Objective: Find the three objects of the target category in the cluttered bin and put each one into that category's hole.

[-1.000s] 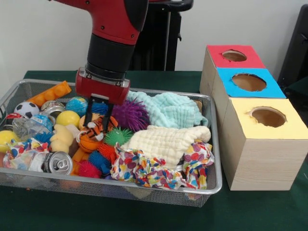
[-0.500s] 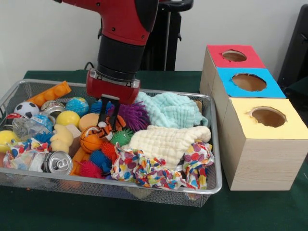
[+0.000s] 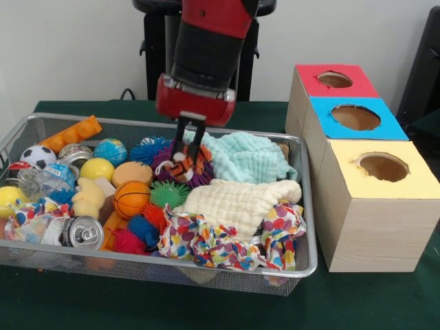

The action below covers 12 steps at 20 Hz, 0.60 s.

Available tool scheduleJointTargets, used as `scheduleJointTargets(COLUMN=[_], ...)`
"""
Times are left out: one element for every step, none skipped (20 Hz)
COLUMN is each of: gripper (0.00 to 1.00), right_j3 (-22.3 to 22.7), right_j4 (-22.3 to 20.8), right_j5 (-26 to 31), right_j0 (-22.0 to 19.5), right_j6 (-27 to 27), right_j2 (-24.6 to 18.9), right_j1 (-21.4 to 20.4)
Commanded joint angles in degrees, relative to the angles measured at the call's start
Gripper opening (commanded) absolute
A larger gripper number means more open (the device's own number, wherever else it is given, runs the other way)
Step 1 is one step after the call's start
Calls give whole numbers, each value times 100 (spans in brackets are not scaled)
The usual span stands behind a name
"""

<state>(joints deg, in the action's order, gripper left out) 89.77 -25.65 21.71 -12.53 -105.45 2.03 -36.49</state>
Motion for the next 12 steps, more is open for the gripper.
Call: scheduleJointTargets(gripper=[0, 0, 0, 0, 0, 0, 0, 0, 0, 0, 0, 0], right_j3=[763, 777, 782, 805, 779, 825, 832, 839, 846, 953, 1009, 1078], right_j4=[518, 581, 612, 651, 683, 749, 830, 911, 992, 1185, 1272, 1391], right_j5=[1442, 1554, 1616, 1678, 1723, 1786, 1887, 1989, 2091, 2297, 2376, 2458], right_j0=[156, 191, 223, 259, 276, 276, 281, 286, 291, 293, 322, 349], right_j6=[-66, -72, -78, -98, -108, -119, -160, -201, -242, -375, -450, -547], right_j2=[-352, -361, -347, -340, -352, -381, -406, -430, -454, -476, -454, -445], right_j1=[-986, -1048, -1080, -1134, -1138, -1172, -1143, -1115, -1086, -1063, -1059, -1042])
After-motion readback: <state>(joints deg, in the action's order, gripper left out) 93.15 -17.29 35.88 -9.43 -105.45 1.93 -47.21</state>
